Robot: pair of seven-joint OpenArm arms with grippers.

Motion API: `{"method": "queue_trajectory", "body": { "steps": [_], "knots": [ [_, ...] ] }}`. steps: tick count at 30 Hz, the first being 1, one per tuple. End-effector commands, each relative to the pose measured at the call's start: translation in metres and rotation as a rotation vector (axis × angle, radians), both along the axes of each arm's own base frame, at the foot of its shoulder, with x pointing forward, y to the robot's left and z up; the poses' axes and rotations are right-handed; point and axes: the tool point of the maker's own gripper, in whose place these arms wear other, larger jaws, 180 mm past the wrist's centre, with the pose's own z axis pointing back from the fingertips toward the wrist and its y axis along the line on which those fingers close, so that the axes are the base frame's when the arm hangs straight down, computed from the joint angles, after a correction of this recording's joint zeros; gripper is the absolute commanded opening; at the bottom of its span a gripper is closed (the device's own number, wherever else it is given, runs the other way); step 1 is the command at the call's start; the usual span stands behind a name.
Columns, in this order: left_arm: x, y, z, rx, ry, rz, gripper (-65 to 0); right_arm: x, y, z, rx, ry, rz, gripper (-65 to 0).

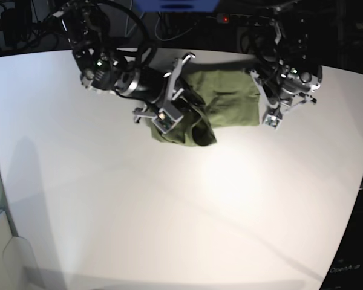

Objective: Fold the T-shirt properly
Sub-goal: 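Fold the strip end held by the right gripper over toward the left gripper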

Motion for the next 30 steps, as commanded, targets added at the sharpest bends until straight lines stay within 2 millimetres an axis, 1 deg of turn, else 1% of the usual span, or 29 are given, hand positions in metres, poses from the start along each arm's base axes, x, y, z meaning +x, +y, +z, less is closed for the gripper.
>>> {"method": "queue_trajectory", "body": {
  "steps": [1,2,5,8,11,12,15,16,21,24,27,30],
  "knots": [
    [0.009,-0.009,0.007,-0.014,-0.035,-0.023,-63.9,0.007,0.009,0.017,0.054,-0.036,-0.002,-64.7],
    [0.009,-0.013,0.007,-0.017,-0.033,-0.036,-63.9,0.008,0.013,0.019,0.062,-0.041,-0.001,-64.7],
    [0.011,-0.024,0.008,-0.036,-0.038,-0.049,-63.9,0.011,0.013,0.022,0.063,-0.048,-0.002,-64.7],
    [0.012,-0.030,0.007,-0.050,-0.038,-0.051,-63.9,0.010,0.013,0.021,0.063,-0.047,-0.001,-64.6],
    [0.024,-0.030,0.013,-0.050,-0.066,-0.053,-63.9,0.014,0.015,0.021,0.036,-0.046,0.015,-64.4],
    [0.026,-0.030,0.014,-0.049,-0.072,-0.052,-63.9,0.012,0.021,0.022,0.030,-0.041,0.039,-64.4],
    [0.029,-0.030,0.016,-0.051,-0.080,-0.052,-63.9,0.009,0.032,0.023,-0.021,-0.043,0.115,-64.7],
    [0.033,-0.030,0.019,-0.049,-0.089,-0.052,-63.9,0.008,0.036,0.024,-0.033,-0.046,0.137,-64.7],
    [0.042,-0.033,0.024,-0.056,-0.108,-0.051,-63.9,0.007,0.042,0.025,-0.054,-0.049,0.168,-64.7],
    [0.043,-0.038,0.025,-0.070,-0.114,-0.050,-63.9,0.010,0.044,0.027,-0.055,-0.056,0.170,-64.4],
    [0.044,-0.042,0.027,-0.079,-0.122,-0.045,-63.9,0.011,0.048,0.020,-0.066,-0.038,0.183,-64.3],
    [0.041,-0.040,0.027,-0.076,-0.121,-0.040,-63.9,0.007,0.056,0.013,-0.079,-0.029,0.223,-64.4]
  ]
}}
